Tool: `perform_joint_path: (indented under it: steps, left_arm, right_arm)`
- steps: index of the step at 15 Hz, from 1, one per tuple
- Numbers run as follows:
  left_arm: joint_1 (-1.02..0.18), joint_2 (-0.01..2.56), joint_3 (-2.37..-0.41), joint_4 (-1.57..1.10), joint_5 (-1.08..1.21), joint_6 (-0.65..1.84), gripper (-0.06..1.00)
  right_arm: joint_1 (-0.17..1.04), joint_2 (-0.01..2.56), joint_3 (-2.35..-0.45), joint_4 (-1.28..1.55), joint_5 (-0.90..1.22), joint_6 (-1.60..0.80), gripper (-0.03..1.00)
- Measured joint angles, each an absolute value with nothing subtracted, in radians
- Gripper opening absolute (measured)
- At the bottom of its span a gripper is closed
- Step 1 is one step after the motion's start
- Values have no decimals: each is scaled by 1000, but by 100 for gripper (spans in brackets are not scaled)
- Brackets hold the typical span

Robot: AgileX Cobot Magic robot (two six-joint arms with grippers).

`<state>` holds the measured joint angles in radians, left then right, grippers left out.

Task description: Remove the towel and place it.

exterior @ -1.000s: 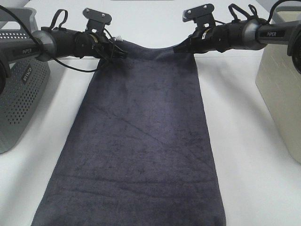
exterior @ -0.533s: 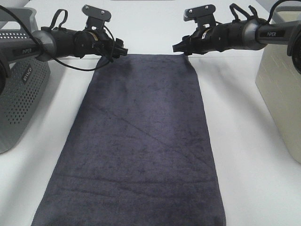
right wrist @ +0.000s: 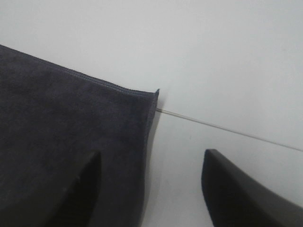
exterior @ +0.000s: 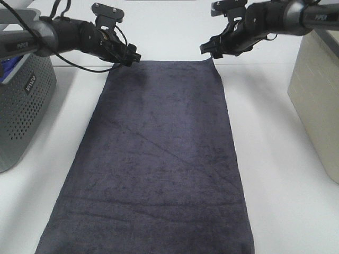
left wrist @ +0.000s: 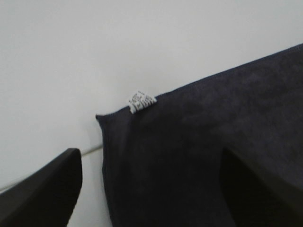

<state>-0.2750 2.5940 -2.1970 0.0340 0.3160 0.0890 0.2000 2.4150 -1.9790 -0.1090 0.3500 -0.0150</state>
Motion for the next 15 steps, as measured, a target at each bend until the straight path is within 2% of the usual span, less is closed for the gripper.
perform_joint_path:
  steps: [2,5,10,12,13,14,15]
  left_arm:
    - [-275,2501,-2197,34,539,89,74]
    - [-275,2330,-2197,8,860,61,74]
    - [-258,2087,-2202,46,1050,0,74]
    - [-186,2027,-2202,60,1142,-13,74]
    - [-87,1985,-2202,62,1204,-14,74]
    - [-44,1971,-2202,61,1209,-8,74]
    - [-44,1971,-2202,61,1209,-8,74]
  right_arm:
    - [201,2316,-1987,-109,536,37,71]
    - [201,2140,-1988,-105,805,46,73]
    - [194,1911,-1988,-103,1027,96,73]
    - [152,1842,-1988,-103,1119,99,73]
    - [98,1802,-1988,-108,1199,100,73]
    - [86,1791,-1988,-119,1210,100,73]
    - [86,1791,-1988,-119,1210,100,73]
